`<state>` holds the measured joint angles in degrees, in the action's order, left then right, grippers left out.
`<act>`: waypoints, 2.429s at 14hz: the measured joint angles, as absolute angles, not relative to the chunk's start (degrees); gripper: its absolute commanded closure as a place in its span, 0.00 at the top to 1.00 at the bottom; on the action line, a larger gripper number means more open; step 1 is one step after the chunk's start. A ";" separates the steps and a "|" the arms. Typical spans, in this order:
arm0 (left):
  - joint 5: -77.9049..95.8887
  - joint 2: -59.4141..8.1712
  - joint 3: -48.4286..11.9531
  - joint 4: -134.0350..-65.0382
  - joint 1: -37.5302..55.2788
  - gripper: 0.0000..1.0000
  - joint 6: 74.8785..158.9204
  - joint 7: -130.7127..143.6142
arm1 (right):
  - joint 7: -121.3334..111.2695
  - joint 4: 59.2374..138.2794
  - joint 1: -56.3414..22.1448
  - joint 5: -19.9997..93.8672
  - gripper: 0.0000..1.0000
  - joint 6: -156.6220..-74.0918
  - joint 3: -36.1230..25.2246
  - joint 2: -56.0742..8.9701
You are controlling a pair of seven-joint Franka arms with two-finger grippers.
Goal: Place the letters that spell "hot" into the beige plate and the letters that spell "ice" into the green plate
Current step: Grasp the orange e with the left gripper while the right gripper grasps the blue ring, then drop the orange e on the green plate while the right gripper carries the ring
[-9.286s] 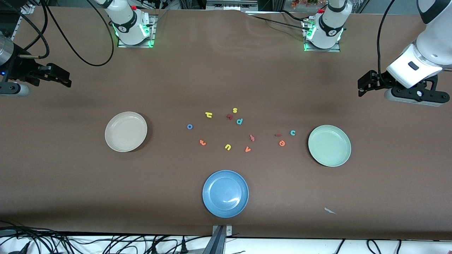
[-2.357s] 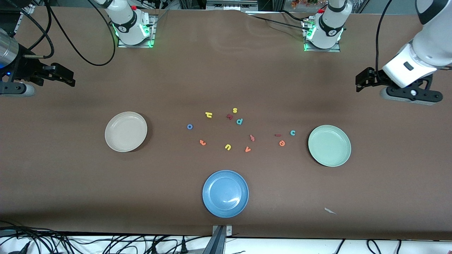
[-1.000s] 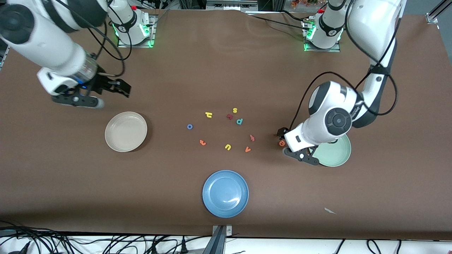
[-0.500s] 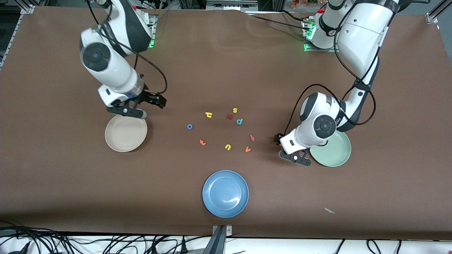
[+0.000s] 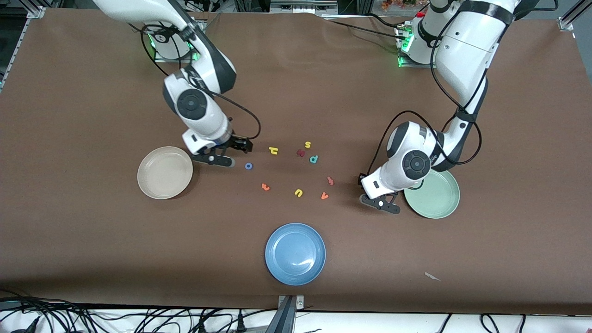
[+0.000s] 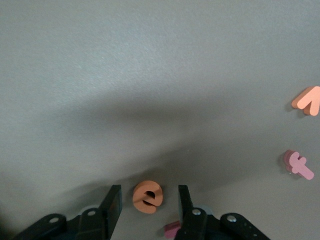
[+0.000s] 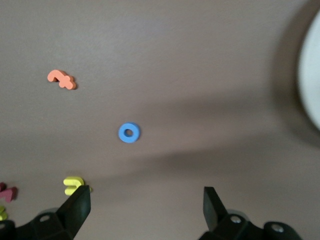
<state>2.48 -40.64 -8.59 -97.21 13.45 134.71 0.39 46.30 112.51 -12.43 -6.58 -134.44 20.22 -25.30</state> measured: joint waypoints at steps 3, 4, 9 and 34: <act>0.59 -41.27 -8.41 -97.23 13.62 0.52 134.73 0.40 | 49.38 112.43 -13.08 -11.20 0.99 -140.03 20.19 -29.59; -1.02 -41.46 -8.37 -97.23 13.60 0.50 134.77 0.80 | 49.85 112.39 -13.07 -12.71 0.97 -141.38 20.15 -30.82; -2.41 -41.47 -8.44 -97.15 14.62 0.21 134.85 5.53 | 50.51 110.50 -13.05 -15.99 0.92 -142.88 19.90 -34.45; -4.69 -35.61 -4.51 -98.41 7.98 0.93 125.53 6.69 | 50.79 103.08 -13.51 -18.64 0.14 -138.85 19.63 -38.26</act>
<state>-4.69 -35.61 -4.51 -98.41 7.98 125.53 6.69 50.79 103.08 -13.51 -18.64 -138.85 19.63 -38.26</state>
